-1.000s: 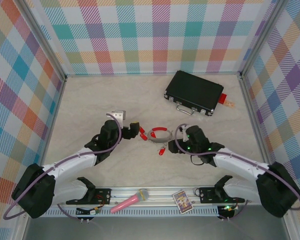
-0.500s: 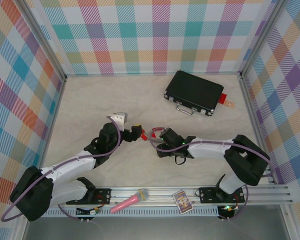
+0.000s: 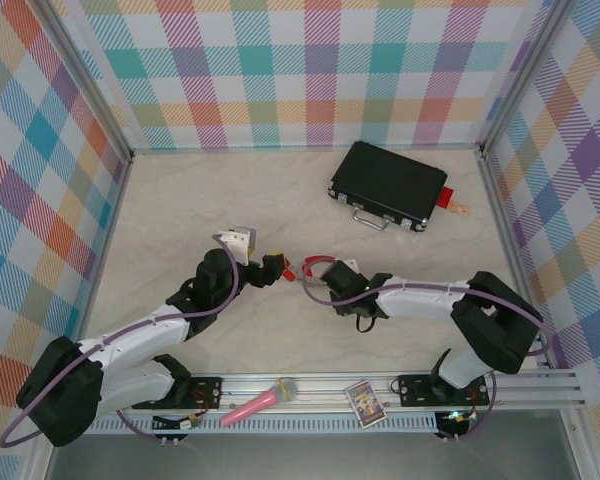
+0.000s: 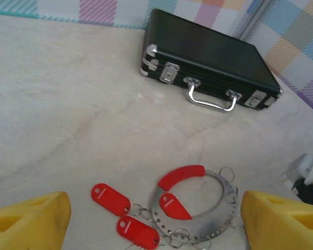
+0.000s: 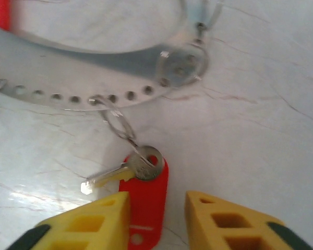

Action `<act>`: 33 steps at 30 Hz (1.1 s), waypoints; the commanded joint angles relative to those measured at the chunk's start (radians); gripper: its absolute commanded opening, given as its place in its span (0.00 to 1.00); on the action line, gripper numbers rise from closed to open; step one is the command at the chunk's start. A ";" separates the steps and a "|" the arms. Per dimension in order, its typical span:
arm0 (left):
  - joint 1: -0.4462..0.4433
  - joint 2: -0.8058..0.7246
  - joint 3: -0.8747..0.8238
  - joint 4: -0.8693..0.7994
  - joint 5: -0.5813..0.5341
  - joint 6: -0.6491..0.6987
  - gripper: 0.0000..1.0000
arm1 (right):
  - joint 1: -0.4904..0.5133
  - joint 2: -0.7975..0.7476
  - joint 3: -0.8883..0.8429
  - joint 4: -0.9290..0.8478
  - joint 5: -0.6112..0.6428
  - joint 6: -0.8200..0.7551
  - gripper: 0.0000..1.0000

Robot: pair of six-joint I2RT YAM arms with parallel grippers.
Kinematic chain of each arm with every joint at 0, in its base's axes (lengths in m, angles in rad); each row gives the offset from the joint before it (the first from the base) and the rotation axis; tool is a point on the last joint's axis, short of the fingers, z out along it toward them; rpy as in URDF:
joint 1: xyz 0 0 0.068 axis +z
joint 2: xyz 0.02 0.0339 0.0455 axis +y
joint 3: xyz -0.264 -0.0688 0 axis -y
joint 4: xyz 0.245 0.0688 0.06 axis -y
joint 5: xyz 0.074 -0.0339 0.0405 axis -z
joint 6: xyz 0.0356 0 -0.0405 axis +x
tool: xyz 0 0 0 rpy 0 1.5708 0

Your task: Put the keys on the keyring

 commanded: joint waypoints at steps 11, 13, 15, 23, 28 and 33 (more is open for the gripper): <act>-0.128 0.205 0.115 0.048 0.152 0.007 0.71 | -0.107 -0.216 -0.145 0.013 -0.139 -0.006 0.39; -0.142 0.247 0.135 0.045 0.183 0.053 0.70 | -0.146 -0.292 -0.175 0.034 -0.203 0.003 0.40; -0.154 0.296 0.162 0.039 0.218 0.109 0.67 | -0.189 -0.374 -0.206 0.042 -0.251 0.017 0.40; -0.172 0.480 0.303 -0.071 0.333 0.288 0.53 | -0.261 -0.469 -0.245 0.056 -0.343 0.021 0.40; -0.171 0.550 0.362 -0.104 0.332 0.286 0.47 | -0.265 -0.423 -0.265 0.177 -0.422 0.010 0.34; -0.172 0.556 0.349 -0.067 0.339 0.258 0.42 | -0.266 -0.329 -0.242 0.274 -0.474 -0.018 0.29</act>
